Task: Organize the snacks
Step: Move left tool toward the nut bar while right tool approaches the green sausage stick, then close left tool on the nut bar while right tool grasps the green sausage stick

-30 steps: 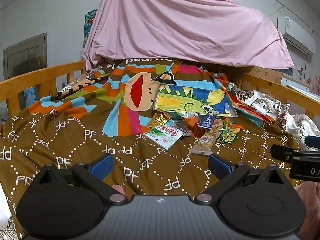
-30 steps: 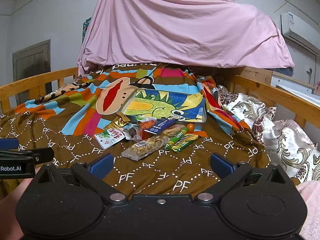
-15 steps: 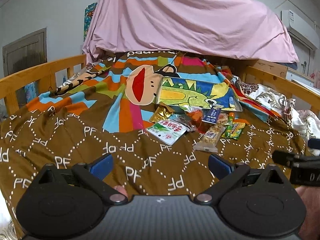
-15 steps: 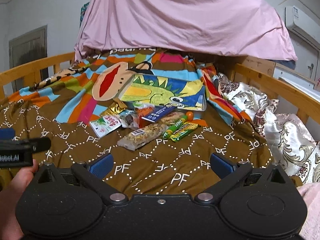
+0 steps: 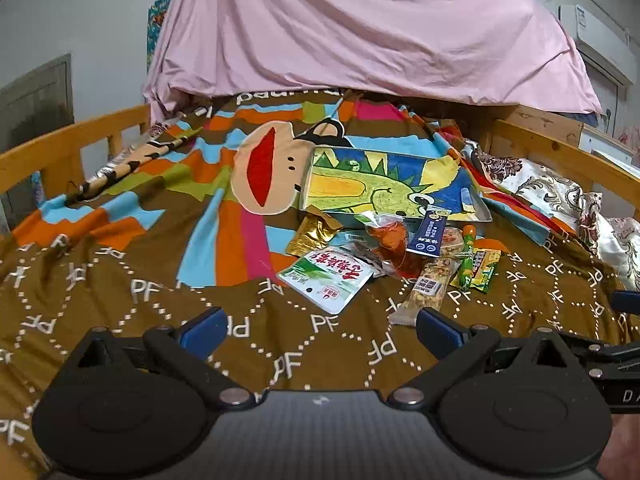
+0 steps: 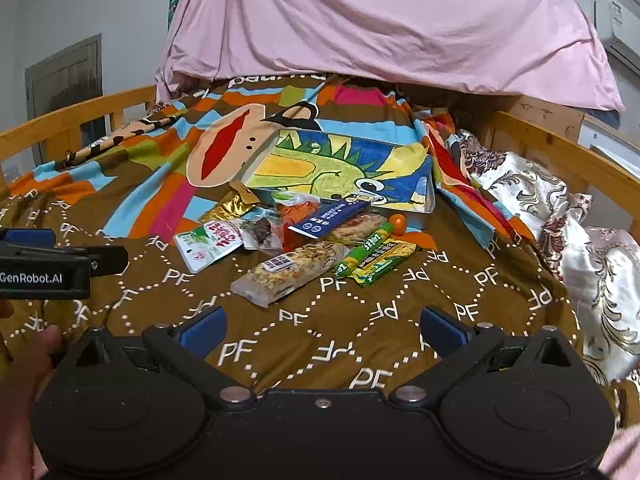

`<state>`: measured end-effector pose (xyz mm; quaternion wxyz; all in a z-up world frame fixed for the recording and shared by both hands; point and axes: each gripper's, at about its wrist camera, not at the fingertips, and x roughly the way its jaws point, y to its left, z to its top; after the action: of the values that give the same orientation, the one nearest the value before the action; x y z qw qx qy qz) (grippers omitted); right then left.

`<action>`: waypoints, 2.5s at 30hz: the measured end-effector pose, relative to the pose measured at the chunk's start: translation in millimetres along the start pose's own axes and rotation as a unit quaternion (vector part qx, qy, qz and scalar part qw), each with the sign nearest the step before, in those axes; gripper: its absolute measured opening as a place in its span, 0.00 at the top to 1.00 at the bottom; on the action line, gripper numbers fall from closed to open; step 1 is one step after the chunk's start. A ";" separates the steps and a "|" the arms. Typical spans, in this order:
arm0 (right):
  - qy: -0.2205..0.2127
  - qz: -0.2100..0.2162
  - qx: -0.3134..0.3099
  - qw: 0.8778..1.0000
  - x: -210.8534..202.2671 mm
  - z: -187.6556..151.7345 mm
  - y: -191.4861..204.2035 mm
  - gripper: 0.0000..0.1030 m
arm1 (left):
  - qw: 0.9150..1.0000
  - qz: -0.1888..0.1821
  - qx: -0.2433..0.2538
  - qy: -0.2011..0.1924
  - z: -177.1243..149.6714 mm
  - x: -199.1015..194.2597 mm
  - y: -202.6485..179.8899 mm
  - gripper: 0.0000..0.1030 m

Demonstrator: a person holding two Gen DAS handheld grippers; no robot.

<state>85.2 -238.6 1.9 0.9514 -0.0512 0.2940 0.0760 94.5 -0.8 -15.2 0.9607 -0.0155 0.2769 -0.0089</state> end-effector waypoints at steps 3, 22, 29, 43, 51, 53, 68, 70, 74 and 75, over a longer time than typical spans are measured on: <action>0.008 0.004 0.003 1.000 14.8 4.1 -6.3 0.00 | 1.000 -0.001 0.001 0.012 3.9 16.7 -1.4 0.00; 0.031 0.014 0.014 0.999 86.2 40.4 -61.4 0.00 | 0.992 -0.088 0.070 0.061 25.5 100.4 -26.3 0.00; 0.010 0.015 -0.045 0.999 118.6 47.1 -70.4 0.00 | 0.980 -0.137 0.126 0.066 37.7 131.7 -55.4 0.00; 0.051 0.013 -0.060 0.997 203.0 57.7 -71.3 0.01 | 0.961 -0.172 0.189 0.104 29.1 176.0 -88.4 0.01; 0.057 0.009 -0.102 0.993 221.1 52.0 -69.0 0.01 | 0.959 -0.173 0.198 0.109 25.2 185.7 -95.5 0.02; 0.060 -0.006 -0.111 0.992 216.4 53.8 -71.3 0.01 | 0.957 -0.174 0.203 0.110 24.5 186.5 -98.2 0.06; 0.020 0.000 -0.056 0.998 197.4 59.2 -93.4 0.03 | 0.955 -0.211 0.164 0.128 33.6 199.6 -92.8 0.40; 0.032 0.033 -0.038 0.998 205.5 60.0 -91.6 0.03 | 0.957 -0.209 0.153 0.134 34.1 203.7 -88.5 0.43; 0.070 0.032 -0.077 0.994 219.5 51.8 -75.6 0.06 | 0.957 -0.206 0.147 0.141 32.7 207.5 -85.4 0.45; 0.074 0.032 -0.083 0.993 221.1 50.6 -75.0 0.05 | 0.957 -0.207 0.149 0.142 32.1 207.6 -86.3 0.48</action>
<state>306.5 -279.9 -78.0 0.9167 -0.1257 0.3574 0.1265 286.5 -91.6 -95.5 0.8802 0.0722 0.3966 -0.2506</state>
